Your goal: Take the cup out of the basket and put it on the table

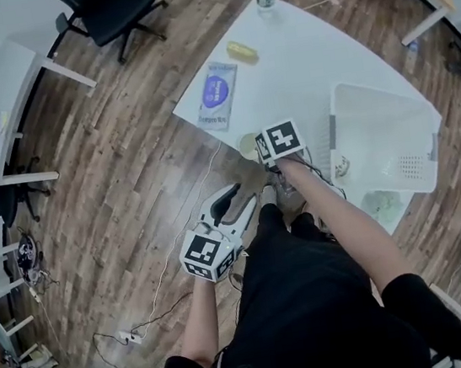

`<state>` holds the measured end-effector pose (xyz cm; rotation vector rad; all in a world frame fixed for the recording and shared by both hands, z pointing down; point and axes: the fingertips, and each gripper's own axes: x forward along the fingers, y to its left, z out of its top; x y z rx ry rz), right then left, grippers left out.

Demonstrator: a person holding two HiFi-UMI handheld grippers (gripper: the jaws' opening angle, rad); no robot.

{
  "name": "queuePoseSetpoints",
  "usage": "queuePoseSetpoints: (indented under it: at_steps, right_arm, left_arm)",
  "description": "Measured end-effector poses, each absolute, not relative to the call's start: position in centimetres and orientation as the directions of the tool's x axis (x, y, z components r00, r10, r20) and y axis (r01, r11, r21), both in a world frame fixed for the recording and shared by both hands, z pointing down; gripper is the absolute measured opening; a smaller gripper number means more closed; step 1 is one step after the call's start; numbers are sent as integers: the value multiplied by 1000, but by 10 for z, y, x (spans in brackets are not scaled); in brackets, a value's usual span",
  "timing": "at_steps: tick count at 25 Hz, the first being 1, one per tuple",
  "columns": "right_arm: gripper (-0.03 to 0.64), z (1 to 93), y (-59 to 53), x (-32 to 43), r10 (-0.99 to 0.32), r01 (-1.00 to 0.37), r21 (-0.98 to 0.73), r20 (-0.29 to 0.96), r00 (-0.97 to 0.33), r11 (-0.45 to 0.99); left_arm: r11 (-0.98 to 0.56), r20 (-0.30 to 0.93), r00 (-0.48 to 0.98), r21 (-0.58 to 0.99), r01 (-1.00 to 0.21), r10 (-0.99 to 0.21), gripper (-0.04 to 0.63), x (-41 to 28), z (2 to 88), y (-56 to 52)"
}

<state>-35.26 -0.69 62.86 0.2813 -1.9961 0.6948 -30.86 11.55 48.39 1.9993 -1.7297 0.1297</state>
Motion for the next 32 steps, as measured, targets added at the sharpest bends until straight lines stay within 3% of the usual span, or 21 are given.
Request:
queuePoseSetpoints:
  at_steps: [8, 18, 22, 26, 32]
  right_arm:
    - [28, 662, -35, -341, 33, -570, -260, 926, -377, 780]
    - [34, 646, -51, -338, -29, -639, -292, 896, -443, 711]
    - [69, 631, -57, -343, -61, -649, -323, 866, -496, 688]
    - [67, 581, -53, -351, -77, -610, -432, 772, -631, 664]
    - [28, 453, -28, -345, -99, -386, -534, 487, -868, 753]
  left_arm:
    - [-55, 382, 176, 308, -950, -907, 52, -318, 494, 123]
    - [-110, 375, 203, 256, -961, -905, 16, -312, 483, 116]
    - [-128, 383, 215, 240, -962, -899, 15, -307, 484, 115]
    - [-140, 372, 226, 243, -960, -900, 15, -303, 479, 111]
    - [-169, 325, 252, 263, -950, -911, 15, -301, 467, 91]
